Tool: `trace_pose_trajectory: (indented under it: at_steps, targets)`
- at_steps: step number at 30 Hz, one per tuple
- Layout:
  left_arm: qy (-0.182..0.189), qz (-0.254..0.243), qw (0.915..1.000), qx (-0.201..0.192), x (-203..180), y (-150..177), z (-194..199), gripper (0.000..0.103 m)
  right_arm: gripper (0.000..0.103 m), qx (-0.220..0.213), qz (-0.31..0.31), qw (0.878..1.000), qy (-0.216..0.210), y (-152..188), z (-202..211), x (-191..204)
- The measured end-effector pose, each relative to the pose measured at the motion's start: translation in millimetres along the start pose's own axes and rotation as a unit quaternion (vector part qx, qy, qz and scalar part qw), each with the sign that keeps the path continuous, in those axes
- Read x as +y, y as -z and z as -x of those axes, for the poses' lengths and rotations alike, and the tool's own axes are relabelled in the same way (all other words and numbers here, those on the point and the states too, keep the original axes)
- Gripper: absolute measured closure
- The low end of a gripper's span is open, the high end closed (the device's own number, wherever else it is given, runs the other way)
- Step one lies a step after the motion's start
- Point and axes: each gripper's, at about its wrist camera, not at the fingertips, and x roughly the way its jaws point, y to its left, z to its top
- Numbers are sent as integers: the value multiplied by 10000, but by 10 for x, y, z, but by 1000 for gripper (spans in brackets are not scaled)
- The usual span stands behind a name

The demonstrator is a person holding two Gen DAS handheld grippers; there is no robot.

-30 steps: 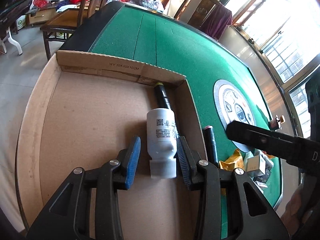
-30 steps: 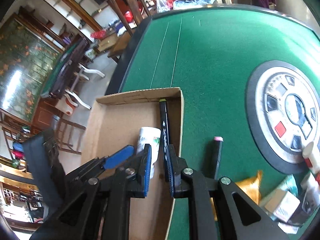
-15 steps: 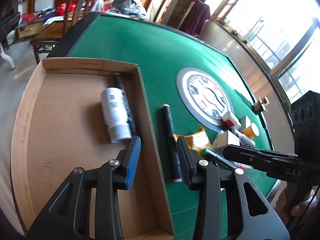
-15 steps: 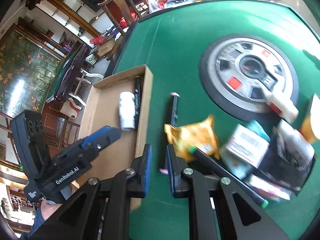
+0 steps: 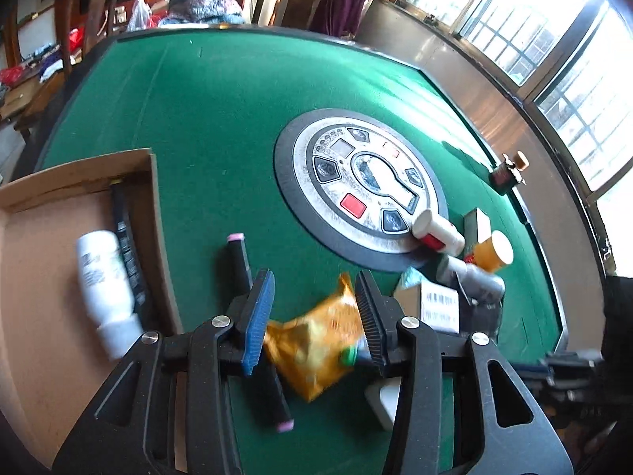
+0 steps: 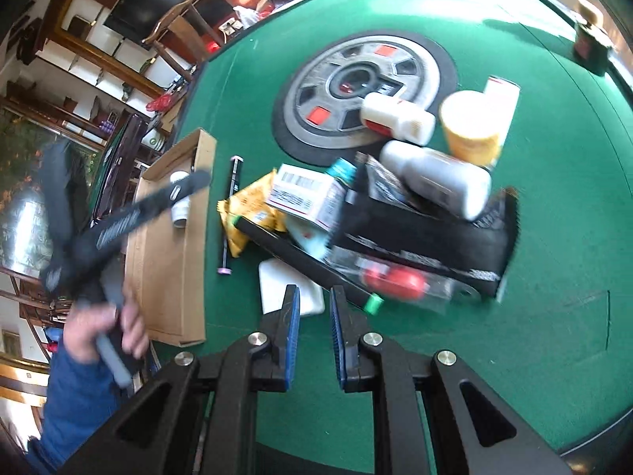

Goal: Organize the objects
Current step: 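Open both grippers and move back toward the pile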

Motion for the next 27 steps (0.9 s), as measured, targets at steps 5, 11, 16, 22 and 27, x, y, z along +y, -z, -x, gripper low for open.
trace_pose_trajectory:
  at_steps: [5,11,16,22,27]
  targets:
    - [238,268,9975,613,14,57,-311,61,89,-24,102,9999,7,46,121,-68]
    - [636,436,9924,962,-74,558,-169,52,89,-17,83,10000,8,102,194,-205]
    - [1039,660,9882,907,-119,952,130,51,88,49,86,9999,-47,130,181,-261]
    - [746,718,9908,871,-189,988,173,51,88,175,152,9997,-111,114,90,-231]
    - [556,806,9895,1066,-287,845,-36,41,88,202,271,9993,-159,88,57,-173]
